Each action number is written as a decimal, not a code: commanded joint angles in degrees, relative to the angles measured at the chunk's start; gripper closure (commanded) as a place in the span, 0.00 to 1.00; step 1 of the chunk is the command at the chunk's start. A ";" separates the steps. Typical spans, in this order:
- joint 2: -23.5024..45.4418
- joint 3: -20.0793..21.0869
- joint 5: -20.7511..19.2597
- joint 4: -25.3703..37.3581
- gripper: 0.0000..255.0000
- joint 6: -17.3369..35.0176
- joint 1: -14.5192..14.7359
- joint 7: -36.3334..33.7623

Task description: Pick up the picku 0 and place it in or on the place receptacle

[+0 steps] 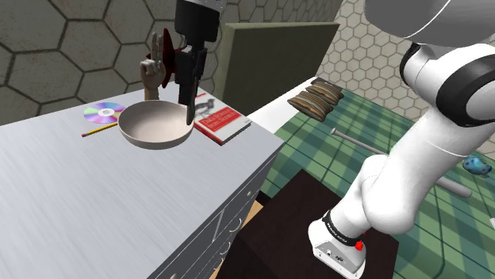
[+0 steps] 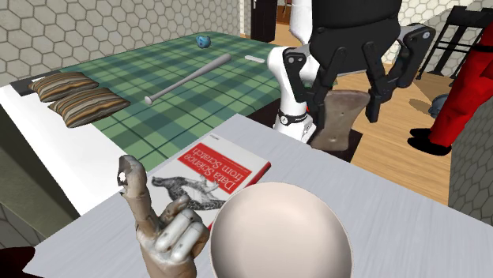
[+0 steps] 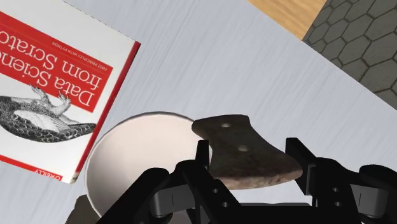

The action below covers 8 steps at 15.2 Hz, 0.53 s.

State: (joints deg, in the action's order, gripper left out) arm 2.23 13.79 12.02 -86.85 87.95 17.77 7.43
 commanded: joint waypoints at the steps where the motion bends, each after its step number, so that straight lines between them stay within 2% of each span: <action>1: 5.04 -0.23 -1.18 6.58 1.00 -1.75 -0.16 0.15; 4: 13.74 -0.48 -3.06 18.99 1.00 -5.71 0.13 -0.03; 6: 20.96 -0.65 -4.49 30.09 1.00 -9.73 0.77 -0.32; 7: 25.65 -0.77 -5.34 37.71 1.00 -12.71 1.41 -0.59; 8: 32.78 -0.91 -6.53 49.89 1.00 -17.76 2.68 -1.10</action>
State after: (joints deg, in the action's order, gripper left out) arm 29.08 13.03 6.47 -46.94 74.45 19.69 6.60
